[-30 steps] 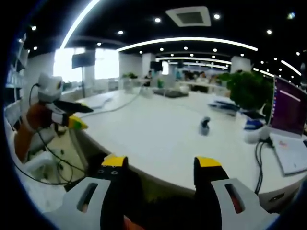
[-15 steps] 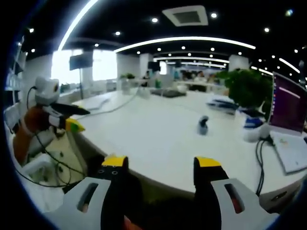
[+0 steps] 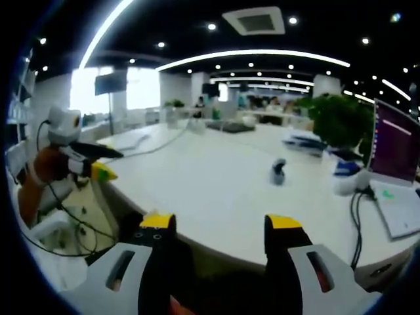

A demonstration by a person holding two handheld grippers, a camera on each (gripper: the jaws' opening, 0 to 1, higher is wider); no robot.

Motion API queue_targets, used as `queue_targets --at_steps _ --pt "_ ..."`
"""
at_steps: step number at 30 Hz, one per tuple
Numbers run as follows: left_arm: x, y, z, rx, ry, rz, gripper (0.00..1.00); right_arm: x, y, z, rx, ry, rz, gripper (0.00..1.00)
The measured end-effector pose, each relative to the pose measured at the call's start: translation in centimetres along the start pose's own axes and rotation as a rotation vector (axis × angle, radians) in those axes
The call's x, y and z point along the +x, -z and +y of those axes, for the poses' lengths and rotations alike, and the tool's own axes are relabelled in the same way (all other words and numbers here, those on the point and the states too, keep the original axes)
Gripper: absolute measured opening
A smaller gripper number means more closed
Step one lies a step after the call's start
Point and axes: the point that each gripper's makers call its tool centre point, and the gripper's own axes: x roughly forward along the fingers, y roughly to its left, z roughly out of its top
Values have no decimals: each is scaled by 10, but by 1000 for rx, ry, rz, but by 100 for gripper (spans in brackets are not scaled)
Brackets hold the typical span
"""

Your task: Pick up the paper insert the paper into the punch align the paper edges press the punch to punch holes

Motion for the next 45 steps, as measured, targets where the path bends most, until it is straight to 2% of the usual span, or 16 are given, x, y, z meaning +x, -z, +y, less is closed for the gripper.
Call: queue_targets --at_steps 13,19,24,45 --pt "4 0 3 19 3 4 68 5 3 -2 -13 4 16 55" --pt "12 0 3 20 17 3 68 9 6 -2 -6 -1 21 55" --pt "17 0 2 21 28 7 68 13 15 -4 7 -2 38 55" --pt "40 3 -3 24 56 17 68 29 25 -11 20 -12 68 54"
